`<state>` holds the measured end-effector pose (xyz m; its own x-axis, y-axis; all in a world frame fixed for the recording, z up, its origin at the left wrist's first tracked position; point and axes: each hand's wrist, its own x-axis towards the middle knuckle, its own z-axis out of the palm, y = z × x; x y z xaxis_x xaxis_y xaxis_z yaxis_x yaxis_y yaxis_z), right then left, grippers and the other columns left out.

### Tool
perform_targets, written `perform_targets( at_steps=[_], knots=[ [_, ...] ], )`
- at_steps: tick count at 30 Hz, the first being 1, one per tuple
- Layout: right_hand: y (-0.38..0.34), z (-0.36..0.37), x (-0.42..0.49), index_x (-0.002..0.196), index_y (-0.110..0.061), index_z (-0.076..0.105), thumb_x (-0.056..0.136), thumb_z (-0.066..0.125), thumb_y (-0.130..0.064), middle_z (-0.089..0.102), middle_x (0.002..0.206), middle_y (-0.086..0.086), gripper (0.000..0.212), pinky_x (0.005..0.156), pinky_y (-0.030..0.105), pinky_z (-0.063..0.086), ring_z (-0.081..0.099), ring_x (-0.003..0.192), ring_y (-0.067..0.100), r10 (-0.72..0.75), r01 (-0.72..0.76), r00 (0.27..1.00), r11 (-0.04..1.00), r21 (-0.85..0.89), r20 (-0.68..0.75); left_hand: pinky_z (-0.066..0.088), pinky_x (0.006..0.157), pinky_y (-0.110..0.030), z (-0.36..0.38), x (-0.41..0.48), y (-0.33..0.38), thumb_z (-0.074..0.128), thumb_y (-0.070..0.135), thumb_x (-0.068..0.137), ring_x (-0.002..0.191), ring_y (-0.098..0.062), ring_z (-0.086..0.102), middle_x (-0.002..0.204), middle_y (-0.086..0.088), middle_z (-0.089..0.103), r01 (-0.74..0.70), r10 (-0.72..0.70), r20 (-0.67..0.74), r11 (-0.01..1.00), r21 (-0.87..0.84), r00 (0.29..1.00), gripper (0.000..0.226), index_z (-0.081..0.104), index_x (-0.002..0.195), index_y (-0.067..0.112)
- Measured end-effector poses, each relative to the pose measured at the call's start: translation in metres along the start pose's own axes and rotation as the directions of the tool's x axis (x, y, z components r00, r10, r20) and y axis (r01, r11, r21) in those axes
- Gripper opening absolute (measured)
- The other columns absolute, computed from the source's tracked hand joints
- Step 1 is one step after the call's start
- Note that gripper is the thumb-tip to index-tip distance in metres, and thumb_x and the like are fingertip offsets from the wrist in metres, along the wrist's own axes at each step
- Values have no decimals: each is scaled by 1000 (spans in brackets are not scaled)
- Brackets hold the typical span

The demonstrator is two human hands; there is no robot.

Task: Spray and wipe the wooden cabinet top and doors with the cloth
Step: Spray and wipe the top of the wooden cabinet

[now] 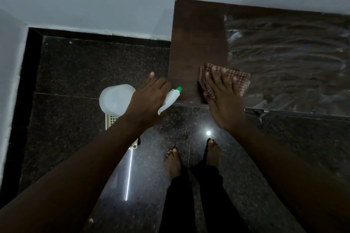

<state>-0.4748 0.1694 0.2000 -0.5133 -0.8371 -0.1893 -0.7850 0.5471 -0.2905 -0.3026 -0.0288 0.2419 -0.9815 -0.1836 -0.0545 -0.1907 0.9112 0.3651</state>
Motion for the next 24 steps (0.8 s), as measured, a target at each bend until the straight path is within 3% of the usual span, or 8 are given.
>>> perform_targets(
  at_steps=[3,6,8,14,20,24],
  knots=[
    [-5,11,-15,162,-22,14,105,31,-36,2,170,-1,61,126,51,3,-4,157,23,-149,151,988,985,-86,31,26,118,-50,-2,12,4,75,12,66,97,-32,58,102,-13,59,-10,10,-7,1000,20,1000,47,58,109,4],
    [8,13,-27,161,-21,17,102,39,-34,8,170,0,65,126,53,8,-1,157,24,-225,229,973,968,-104,49,23,118,-50,-6,29,8,75,14,63,96,-32,57,100,-12,58,-9,9,13,1000,24,1000,49,58,108,5],
    [20,9,-27,161,-21,19,100,40,-34,10,169,1,66,125,55,12,2,157,24,-214,218,975,972,-90,52,22,119,-49,-9,41,13,76,13,62,97,-32,57,100,-12,57,-16,16,13,1000,14,1000,49,57,107,5],
    [38,-10,-6,160,-22,21,102,20,-43,12,169,0,62,126,53,8,6,157,26,54,-54,999,998,-31,-2,32,116,-49,-13,76,34,78,8,66,90,-33,60,96,-14,61,-48,49,-42,999,21,998,40,60,101,4],
    [30,4,-35,161,-21,19,102,31,-40,10,169,1,62,125,54,11,3,157,26,-178,181,983,981,-75,41,33,113,-50,-17,93,49,76,16,68,86,-35,58,93,-16,59,-76,76,-35,997,-1,996,38,58,98,2],
    [32,1,-41,160,-18,23,99,34,-38,12,169,2,65,124,56,15,5,157,27,-205,208,977,976,-59,56,33,112,-51,-16,100,57,81,19,65,89,-36,60,95,-18,61,-69,69,-7,998,-9,998,46,59,101,1]
  ],
)
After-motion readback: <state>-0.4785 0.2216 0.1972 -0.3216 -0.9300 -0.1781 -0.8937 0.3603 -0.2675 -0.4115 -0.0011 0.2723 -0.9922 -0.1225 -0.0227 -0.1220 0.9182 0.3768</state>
